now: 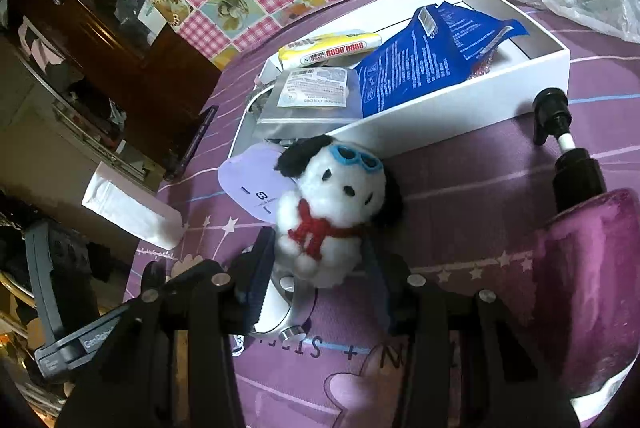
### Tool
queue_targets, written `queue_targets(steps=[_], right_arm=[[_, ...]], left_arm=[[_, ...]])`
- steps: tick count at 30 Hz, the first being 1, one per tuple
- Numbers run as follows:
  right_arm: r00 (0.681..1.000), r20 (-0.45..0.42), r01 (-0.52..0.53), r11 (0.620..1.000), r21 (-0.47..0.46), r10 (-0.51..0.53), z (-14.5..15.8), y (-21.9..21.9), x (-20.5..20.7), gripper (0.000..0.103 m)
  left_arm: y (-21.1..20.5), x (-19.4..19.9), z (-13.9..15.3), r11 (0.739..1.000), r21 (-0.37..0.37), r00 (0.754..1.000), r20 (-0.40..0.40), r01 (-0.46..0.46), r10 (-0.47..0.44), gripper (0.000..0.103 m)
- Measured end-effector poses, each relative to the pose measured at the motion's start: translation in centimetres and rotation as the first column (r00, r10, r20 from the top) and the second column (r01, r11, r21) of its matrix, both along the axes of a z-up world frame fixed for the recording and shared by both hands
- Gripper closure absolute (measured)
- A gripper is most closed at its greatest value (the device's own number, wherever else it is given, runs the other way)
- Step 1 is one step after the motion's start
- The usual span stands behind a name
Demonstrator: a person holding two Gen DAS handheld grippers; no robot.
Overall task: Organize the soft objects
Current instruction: 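Close the right tool on the plush dog while the left tool closes near the toothpaste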
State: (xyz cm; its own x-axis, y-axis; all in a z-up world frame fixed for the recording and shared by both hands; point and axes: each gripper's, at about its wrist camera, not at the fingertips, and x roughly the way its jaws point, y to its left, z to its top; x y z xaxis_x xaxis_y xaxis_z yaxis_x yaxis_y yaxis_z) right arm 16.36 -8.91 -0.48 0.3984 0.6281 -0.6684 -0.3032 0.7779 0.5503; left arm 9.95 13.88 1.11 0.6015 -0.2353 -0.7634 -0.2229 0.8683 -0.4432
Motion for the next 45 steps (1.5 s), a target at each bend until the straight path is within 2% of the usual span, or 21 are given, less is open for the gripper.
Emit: queue_targets(steps=[4,7,8,9,10,13,15,18,21,32,40,45], right_arm=[[1.0,-0.01,0.001,1.0,0.018,-0.001,-0.2,-0.1,0.1,0.057],[1.0,-0.008,0.002,1.0,0.013,-0.002,-0.2,-0.1,0.1,0.057],[1.0,-0.006,0.001,1.0,0.01,-0.001,-0.2,-0.1,0.1,0.057],[1.0,-0.004,0.001,1.0,0.008,-0.001,-0.1,0.0,0.1,0.057],[1.0,-0.002,0.001,1.0,0.007,-0.001,-0.1,0.0,0.1,0.057],[1.0,-0.001,0.0,1.0,0.007,0.0,-0.1,0.0,0.1,0.057],[1.0,0.0,0.001,1.0,0.007,-0.001,-0.1,0.0,0.0,0.057],[1.0,0.003,0.0,1.0,0.005,0.0,-0.1,0.0,0.0,0.057],[1.0,0.003,-0.001,1.0,0.005,0.001,0.0,0.0,0.0,0.057],[1.0,0.009,-0.006,1.0,0.002,0.006,0.4,-0.1,0.1,0.061],[1.0,0.018,-0.01,1.0,-0.004,0.01,0.5,-0.2,0.0,0.061],[1.0,0.023,-0.014,1.0,-0.007,0.014,0.5,-0.1,-0.1,0.062]], left_arm=[[-1.2,0.3,0.1,0.996,0.086,1.0,0.003,0.009,-0.009,0.06],[-1.1,0.5,-0.1,0.998,0.066,1.0,0.006,0.001,-0.001,0.064],[-1.1,0.6,-0.2,0.996,0.091,1.0,-0.008,-0.009,0.01,0.078],[-1.1,0.6,-0.2,0.992,0.124,1.0,-0.011,-0.015,0.017,0.087],[-1.1,0.6,-0.2,0.99,0.141,1.0,-0.01,-0.014,0.016,0.087],[-1.0,0.6,-0.3,0.991,0.134,1.0,-0.01,-0.023,0.024,0.089],[-0.9,0.5,-0.3,0.989,0.144,0.999,-0.013,-0.03,0.033,0.097],[-0.3,0.4,-0.4,0.992,0.117,0.999,-0.012,-0.037,0.039,0.101],[-0.1,0.1,-0.2,0.994,0.102,0.999,-0.001,-0.037,0.037,0.103],[-0.4,-1.0,2.1,0.997,0.08,0.993,0.117,-0.012,0.003,0.103],[-0.5,-1.3,2.6,0.998,0.066,0.991,0.134,-0.005,-0.004,0.103],[-0.5,-1.8,3.3,0.999,0.054,0.983,0.183,0.001,-0.011,0.103]])
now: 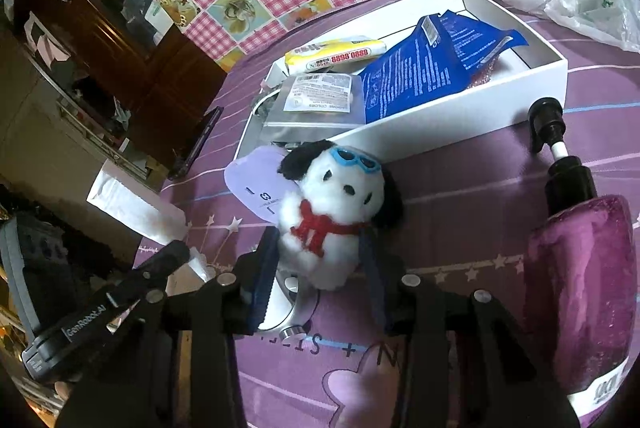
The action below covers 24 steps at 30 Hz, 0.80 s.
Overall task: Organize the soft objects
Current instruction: 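Close the right tool on the plush dog while the left tool closes near the toothpaste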
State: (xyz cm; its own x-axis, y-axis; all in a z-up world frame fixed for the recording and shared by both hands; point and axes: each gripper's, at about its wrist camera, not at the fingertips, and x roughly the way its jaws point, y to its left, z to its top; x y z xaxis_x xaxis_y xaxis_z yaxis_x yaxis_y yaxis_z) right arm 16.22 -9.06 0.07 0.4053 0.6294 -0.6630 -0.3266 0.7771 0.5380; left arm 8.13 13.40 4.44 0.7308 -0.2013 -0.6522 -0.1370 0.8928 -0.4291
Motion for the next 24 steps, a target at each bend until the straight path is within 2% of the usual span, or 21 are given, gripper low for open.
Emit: queue_targets(steps=[7,19,24], right_arm=[[1.0,0.016,-0.013,1.0,-0.004,0.013,0.8,0.1,-0.2,0.063],[0.999,0.017,-0.035,0.999,0.023,0.035,2.0,-0.4,-0.3,0.064],[0.998,0.044,-0.049,0.999,0.018,0.048,2.5,-0.7,-0.9,0.065]], left_arm=[[-0.6,-0.6,0.9,1.0,0.022,0.999,0.05,0.012,-0.013,0.103],[-1.0,-0.7,0.8,0.998,0.055,0.998,0.057,0.008,-0.011,0.103],[-1.3,-0.8,0.7,0.998,0.07,0.998,0.06,0.002,-0.006,0.103]])
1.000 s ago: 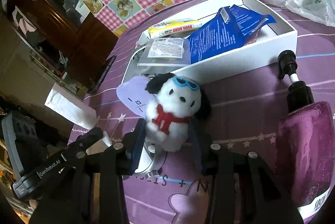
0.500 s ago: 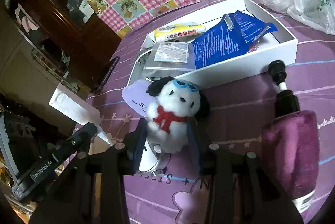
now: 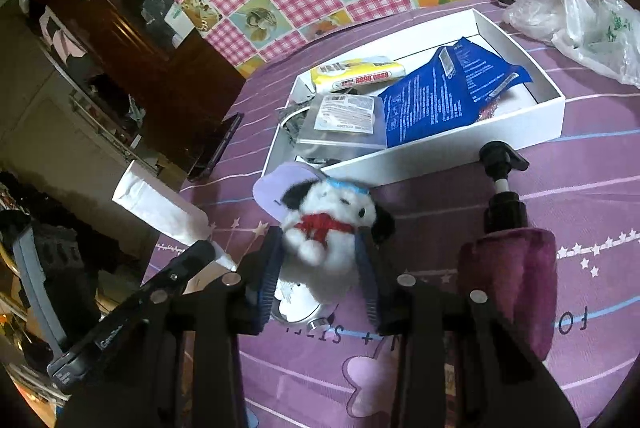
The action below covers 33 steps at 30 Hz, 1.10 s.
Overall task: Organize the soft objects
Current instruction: 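Close the right tool on the plush dog while the left tool closes near the toothpaste, then carry the plush dog into the white box and open the right tool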
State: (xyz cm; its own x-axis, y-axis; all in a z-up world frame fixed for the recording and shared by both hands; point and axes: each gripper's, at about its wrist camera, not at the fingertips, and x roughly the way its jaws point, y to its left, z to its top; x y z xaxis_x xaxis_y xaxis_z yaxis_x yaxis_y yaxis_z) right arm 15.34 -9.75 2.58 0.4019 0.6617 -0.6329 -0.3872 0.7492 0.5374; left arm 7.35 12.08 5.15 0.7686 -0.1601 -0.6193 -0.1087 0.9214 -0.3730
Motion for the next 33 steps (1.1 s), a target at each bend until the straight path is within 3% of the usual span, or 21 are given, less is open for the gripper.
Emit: queue_targets(steps=[9,15,33], right_arm=[[0.999,-0.003,-0.039,0.999,0.03,0.039,-0.9,-0.7,-0.7,0.069],[0.999,0.002,-0.037,0.998,0.06,0.037,-1.1,-1.6,-1.1,0.08],[0.996,-0.013,-0.088,0.977,0.194,0.092,0.1,-2.4,-1.1,0.081]], left_arm=[[-1.3,0.0,-0.4,0.999,0.026,1.0,0.003,0.019,-0.019,0.103],[-1.3,-0.1,-0.4,0.999,0.034,1.0,0.011,0.009,-0.01,0.103],[-0.9,0.2,1.0,1.0,0.013,0.998,0.052,-0.021,0.02,0.103]])
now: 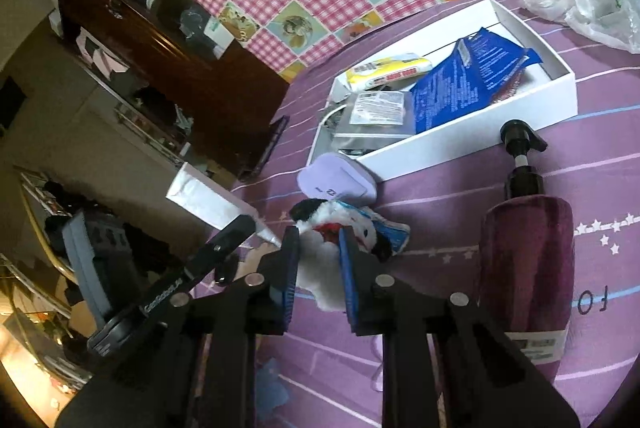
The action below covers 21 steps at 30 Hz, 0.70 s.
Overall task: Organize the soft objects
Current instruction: 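Carry the plush dog into the white box and open the right tool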
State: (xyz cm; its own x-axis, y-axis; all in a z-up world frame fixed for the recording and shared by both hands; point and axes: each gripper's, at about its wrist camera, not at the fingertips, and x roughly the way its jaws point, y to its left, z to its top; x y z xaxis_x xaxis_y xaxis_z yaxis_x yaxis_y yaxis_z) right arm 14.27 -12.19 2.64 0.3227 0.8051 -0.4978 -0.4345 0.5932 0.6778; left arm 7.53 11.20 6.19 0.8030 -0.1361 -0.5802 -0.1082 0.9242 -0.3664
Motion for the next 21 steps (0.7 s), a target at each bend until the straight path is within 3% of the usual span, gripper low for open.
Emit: queue_targets(steps=[12,21], right_arm=[[0.999,0.01,0.048,0.997,0.055,-0.049,3.0,-3.1,2.0,0.082],[0.994,0.057,0.091,0.993,0.076,-0.095,5.5,-4.5,5.1,0.082]], left_arm=[[-1.3,2.6,2.8,1.0,-0.011,1.0,0.012,0.014,-0.014,0.103],[-4.1,6.0,6.0,0.998,0.056,0.997,0.067,0.025,-0.029,0.103]])
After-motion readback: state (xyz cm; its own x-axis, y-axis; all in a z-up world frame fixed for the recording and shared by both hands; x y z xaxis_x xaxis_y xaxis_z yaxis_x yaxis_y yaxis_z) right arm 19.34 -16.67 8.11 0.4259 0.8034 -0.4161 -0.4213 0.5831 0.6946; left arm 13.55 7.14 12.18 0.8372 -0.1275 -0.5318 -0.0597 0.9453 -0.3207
